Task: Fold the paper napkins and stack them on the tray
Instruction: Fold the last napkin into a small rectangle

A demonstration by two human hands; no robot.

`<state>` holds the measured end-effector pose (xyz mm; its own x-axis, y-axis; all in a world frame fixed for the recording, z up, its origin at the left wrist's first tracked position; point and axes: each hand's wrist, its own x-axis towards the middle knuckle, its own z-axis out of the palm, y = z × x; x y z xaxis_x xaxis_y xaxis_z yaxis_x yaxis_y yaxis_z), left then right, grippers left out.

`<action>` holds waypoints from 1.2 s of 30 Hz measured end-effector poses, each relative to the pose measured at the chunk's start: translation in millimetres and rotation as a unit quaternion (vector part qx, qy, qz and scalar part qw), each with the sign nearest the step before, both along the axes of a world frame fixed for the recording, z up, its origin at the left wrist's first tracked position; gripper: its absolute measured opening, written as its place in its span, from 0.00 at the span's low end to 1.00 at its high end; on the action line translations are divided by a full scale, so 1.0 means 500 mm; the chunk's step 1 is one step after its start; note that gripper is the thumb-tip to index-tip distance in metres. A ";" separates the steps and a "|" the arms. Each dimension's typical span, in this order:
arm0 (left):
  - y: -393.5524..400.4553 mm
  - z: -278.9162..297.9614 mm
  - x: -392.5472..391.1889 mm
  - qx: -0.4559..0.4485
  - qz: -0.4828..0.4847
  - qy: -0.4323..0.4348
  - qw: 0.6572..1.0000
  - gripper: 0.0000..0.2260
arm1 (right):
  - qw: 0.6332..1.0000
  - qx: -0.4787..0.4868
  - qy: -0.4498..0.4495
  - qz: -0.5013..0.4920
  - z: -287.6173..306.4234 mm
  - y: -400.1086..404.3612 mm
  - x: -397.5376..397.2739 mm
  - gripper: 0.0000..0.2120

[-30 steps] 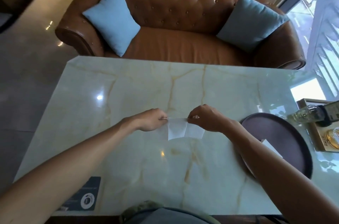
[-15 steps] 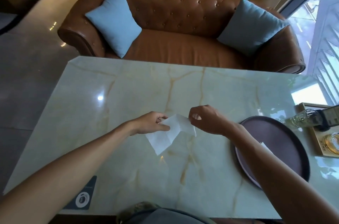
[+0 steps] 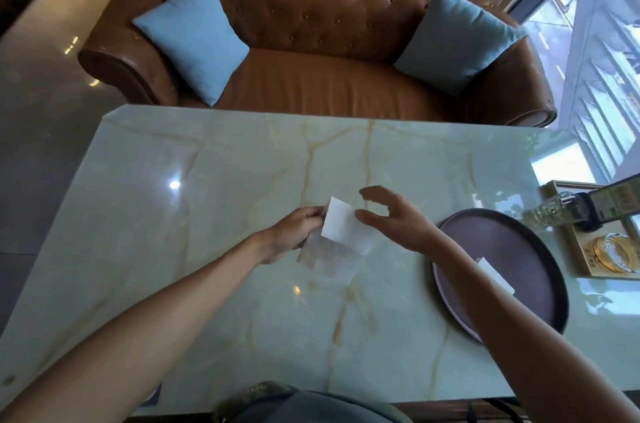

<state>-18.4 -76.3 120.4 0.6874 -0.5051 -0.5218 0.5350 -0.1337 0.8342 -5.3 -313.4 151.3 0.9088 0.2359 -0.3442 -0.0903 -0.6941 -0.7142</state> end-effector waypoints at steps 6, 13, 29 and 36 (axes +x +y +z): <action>0.004 0.000 0.010 -0.048 -0.004 0.053 0.997 0.29 | 0.973 0.191 0.101 -0.077 -0.018 0.001 0.001 0.04; -0.012 -0.003 0.002 0.038 0.066 -0.092 0.993 0.13 | 0.959 0.237 0.124 -0.094 -0.007 0.008 0.000 0.06; -0.026 -0.005 0.004 0.033 0.109 -0.090 0.989 0.15 | 0.908 0.308 0.142 -0.245 -0.042 0.008 -0.035 0.10; -0.029 -0.007 0.008 0.076 0.083 -0.167 0.979 0.20 | 0.900 0.294 0.108 -0.302 -0.044 0.015 -0.040 0.25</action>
